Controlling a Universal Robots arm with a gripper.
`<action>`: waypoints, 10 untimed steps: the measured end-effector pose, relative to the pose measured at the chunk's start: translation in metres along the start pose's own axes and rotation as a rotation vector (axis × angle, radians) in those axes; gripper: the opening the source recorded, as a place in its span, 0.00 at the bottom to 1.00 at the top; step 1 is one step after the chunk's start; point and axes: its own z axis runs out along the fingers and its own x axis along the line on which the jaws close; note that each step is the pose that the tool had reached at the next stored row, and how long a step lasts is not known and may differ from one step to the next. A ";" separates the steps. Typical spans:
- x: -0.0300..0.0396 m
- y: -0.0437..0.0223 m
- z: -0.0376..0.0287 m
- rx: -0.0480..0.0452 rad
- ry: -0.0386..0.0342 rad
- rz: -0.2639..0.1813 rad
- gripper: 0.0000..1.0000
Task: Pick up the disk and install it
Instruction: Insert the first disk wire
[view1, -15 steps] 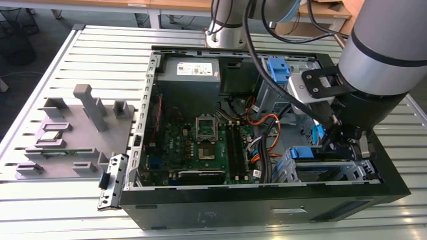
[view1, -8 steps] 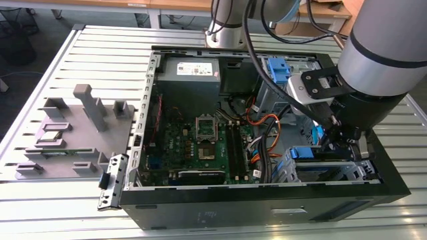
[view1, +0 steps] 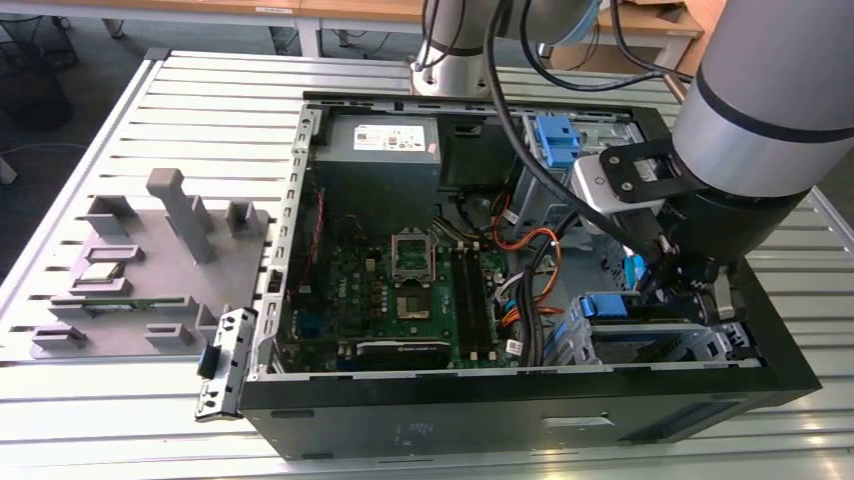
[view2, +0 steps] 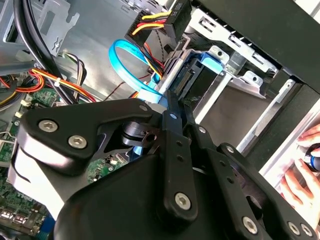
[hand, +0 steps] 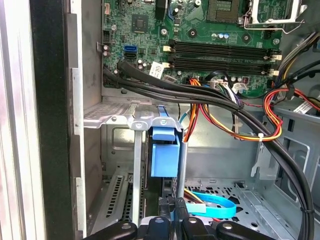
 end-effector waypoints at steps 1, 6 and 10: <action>0.0000 0.0001 0.0006 0.0000 0.0001 0.000 0.16; 0.0001 0.0002 0.0008 0.0000 0.0001 0.000 0.16; 0.0001 0.0003 0.0012 0.0001 -0.0005 0.000 0.18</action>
